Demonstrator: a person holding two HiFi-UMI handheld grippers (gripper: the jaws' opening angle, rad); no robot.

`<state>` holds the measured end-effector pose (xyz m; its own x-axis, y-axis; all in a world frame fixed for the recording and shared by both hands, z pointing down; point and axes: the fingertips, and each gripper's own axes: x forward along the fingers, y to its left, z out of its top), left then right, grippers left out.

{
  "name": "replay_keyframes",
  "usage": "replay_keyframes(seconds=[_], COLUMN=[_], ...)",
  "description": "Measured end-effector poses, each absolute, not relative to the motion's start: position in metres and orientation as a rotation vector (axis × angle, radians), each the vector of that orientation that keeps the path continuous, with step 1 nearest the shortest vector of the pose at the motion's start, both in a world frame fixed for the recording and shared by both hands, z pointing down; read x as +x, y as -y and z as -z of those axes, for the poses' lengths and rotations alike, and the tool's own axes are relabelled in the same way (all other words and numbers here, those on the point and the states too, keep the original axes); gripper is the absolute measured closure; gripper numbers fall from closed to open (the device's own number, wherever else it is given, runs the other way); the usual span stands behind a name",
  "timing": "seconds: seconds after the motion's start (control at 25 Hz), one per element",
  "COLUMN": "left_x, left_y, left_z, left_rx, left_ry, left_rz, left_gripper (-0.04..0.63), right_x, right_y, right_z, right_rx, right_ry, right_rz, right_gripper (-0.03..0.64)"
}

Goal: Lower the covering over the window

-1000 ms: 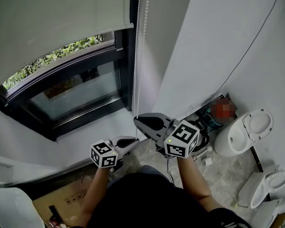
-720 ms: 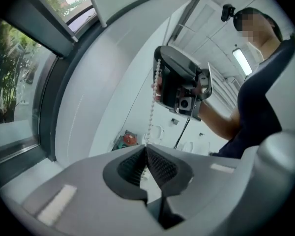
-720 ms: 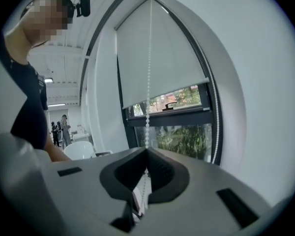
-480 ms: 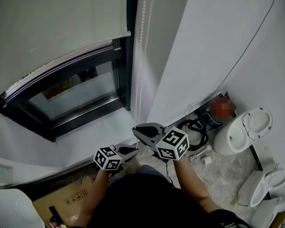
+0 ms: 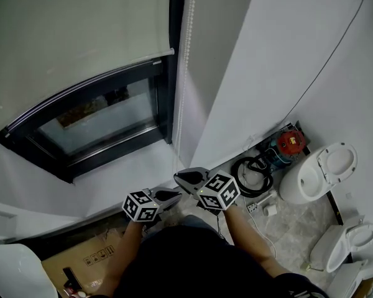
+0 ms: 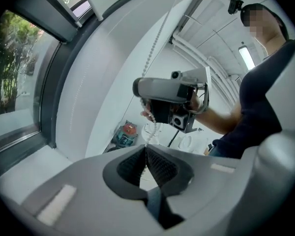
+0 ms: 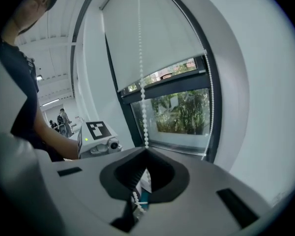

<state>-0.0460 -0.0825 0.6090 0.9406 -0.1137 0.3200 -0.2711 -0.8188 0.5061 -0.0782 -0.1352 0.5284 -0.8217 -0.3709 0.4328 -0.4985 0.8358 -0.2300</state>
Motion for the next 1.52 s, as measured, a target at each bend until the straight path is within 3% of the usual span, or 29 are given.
replay_keyframes(seconds=[0.48,1.04,1.52], left_x=[-0.047,-0.056,-0.023], left_y=[0.087,0.117,0.099], left_z=[-0.602,-0.493,-0.476], left_rx=[2.550,2.708,2.794], left_ry=[0.321,0.530,0.551], left_rz=[-0.359,-0.034,-0.323], left_gripper=[0.578,0.578,0.578], right_x=[-0.071,-0.044,-0.018], right_y=[0.136,0.133,0.123], right_z=[-0.543,-0.544,-0.541], right_rx=[0.667,0.615,0.485], right_ry=[2.629,2.631,2.651], right_rz=[-0.523,-0.552,-0.616], right_gripper=[0.604,0.604,0.603])
